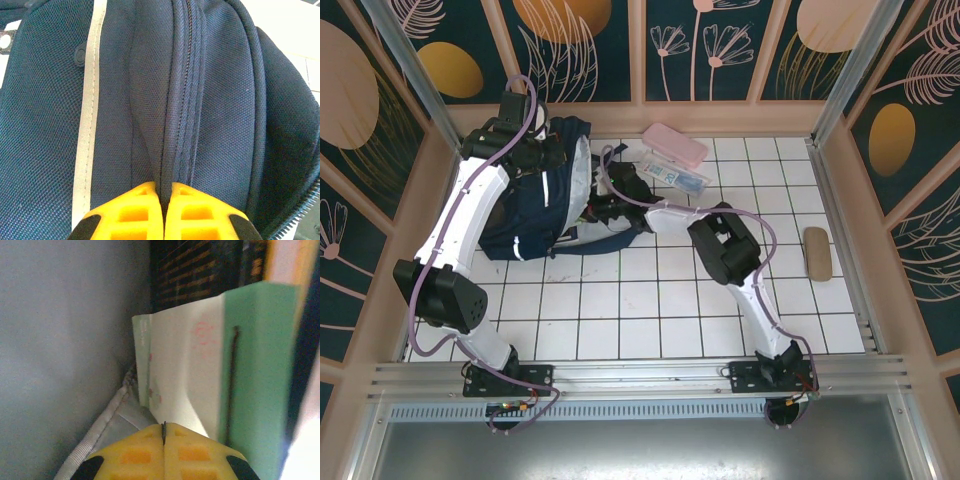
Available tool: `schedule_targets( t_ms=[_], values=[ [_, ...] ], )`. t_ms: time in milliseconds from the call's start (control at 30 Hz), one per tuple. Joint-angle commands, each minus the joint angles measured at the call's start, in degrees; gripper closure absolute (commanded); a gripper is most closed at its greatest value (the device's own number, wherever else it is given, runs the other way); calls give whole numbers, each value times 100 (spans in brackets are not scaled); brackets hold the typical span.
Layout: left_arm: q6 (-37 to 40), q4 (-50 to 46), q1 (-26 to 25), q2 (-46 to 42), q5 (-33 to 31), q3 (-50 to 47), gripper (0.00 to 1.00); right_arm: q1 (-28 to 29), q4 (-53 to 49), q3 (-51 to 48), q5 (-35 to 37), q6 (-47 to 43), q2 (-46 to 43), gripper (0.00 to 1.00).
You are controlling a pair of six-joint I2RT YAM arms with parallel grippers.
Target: Pack books, pencil case, and school supplies into a backpack
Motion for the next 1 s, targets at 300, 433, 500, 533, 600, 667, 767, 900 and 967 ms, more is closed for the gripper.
schedule_targets(
  t_ms=[300,433,500,533,600,667,767,900,967],
  values=[
    [-36,798,23,-495,113,-2,100,93,-98,151,43,-190,-137,90],
    [-54,821,29,-488,138,-24,100,-29,-318,-95,213,-500,-518,86],
    [-54,825,28,-495,146,-29,100,-75,-396,-213,317,-639,-678,81],
    [-62,837,28,-503,153,-38,100,-95,-443,-255,350,-710,-738,78],
    [-63,842,26,-513,160,-51,100,-146,-555,-359,479,-799,-834,72],
    [-72,852,28,-521,160,-60,100,-195,-501,-511,531,-801,-878,68],
    [-71,842,30,-530,160,-68,100,-270,-334,-708,466,-696,-881,67],
    [-72,847,28,-563,161,-114,100,-350,-324,-937,756,-796,-1039,67],
    [-72,849,23,-574,167,-134,100,-380,-544,-892,911,-943,-1022,66]
  ],
)
